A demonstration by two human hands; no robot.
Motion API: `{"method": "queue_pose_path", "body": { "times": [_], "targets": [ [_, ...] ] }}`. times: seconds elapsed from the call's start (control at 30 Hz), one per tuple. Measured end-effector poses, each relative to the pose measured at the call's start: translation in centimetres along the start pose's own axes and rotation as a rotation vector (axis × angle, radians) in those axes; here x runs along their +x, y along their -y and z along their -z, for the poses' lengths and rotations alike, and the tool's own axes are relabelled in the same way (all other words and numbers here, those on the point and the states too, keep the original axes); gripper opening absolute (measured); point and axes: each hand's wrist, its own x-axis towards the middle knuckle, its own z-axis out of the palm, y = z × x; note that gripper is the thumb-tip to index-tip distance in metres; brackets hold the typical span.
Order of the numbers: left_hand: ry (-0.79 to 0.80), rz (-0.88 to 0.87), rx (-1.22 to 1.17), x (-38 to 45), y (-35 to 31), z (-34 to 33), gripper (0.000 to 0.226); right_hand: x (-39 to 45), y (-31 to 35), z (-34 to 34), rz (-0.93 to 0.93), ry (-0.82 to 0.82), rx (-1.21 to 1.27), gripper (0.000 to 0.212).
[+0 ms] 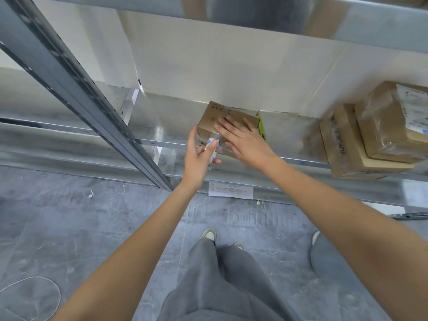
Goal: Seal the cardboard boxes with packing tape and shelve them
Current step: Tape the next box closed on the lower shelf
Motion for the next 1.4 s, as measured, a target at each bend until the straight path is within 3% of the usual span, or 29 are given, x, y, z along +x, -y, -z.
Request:
{"method": "queue_pose_path", "body": {
  "times": [0.07,0.13,0.2,0.27,0.37,0.5,0.57,0.63,0.7,0.8,0.87,1.0,1.07,1.23,1.4],
  "targets": [
    [-0.066,-0.035,0.069,-1.0,0.8,-0.2,0.072,0.3,-0.2,0.3,0.005,0.018,0.008,0.066],
    [-0.085,-0.054,0.158,-1.6,2.3,0.0,0.047,0.7,-0.4,1.0,-0.028,0.041,-0.041,0.081],
    [-0.077,-0.065,0.295,-1.8,3.5,0.4,0.026,1.4,-0.6,1.5,-0.143,0.077,-0.068,0.096],
    [-0.118,-0.049,0.362,-1.5,4.2,0.4,0.02,2.0,-0.9,1.7,-0.253,0.16,0.009,0.104],
    [-0.217,-0.027,0.267,-1.0,4.1,0.2,0.03,2.3,-1.1,1.6,-0.296,0.182,0.084,0.103],
    [-0.306,0.033,-0.031,0.3,2.9,-0.7,0.057,2.3,-0.1,2.0,-0.414,0.104,0.238,0.101],
    [-0.336,0.036,-0.19,1.0,1.5,-1.1,0.057,2.9,0.4,1.4,-0.487,0.103,0.439,0.106],
    [-0.339,-0.018,-0.272,1.8,-0.1,-1.3,0.049,3.3,1.0,1.2,-0.536,0.08,0.816,0.112],
    [-0.347,-0.072,-0.217,2.6,-1.8,-1.6,0.034,3.2,1.4,1.2,-0.569,0.038,1.125,0.1],
    [-0.343,-0.13,-0.024,4.1,-3.0,-1.9,0.021,2.9,1.5,0.7,-0.646,0.026,1.302,0.08],
    [-0.307,-0.121,0.161,5.2,-2.9,-1.7,0.035,2.7,1.4,0.0,-0.71,0.003,1.367,0.085],
    [-0.172,-0.155,0.463,6.2,-2.5,-2.2,0.044,2.5,2.2,-0.8,-0.745,-0.155,1.305,0.049],
    [-0.148,-0.14,0.543,6.6,-2.1,-2.7,0.041,2.8,3.1,-1.0,-0.756,-0.273,1.303,0.051],
    [-0.195,-0.11,0.68,7.6,-2.1,-3.3,0.036,3.5,4.4,-2.0,-0.78,-0.367,1.284,0.056],
    [-0.229,-0.19,0.613,7.3,-3.1,-2.4,0.026,3.7,4.0,-2.1,-0.753,-0.321,1.27,0.064]
  ]
}}
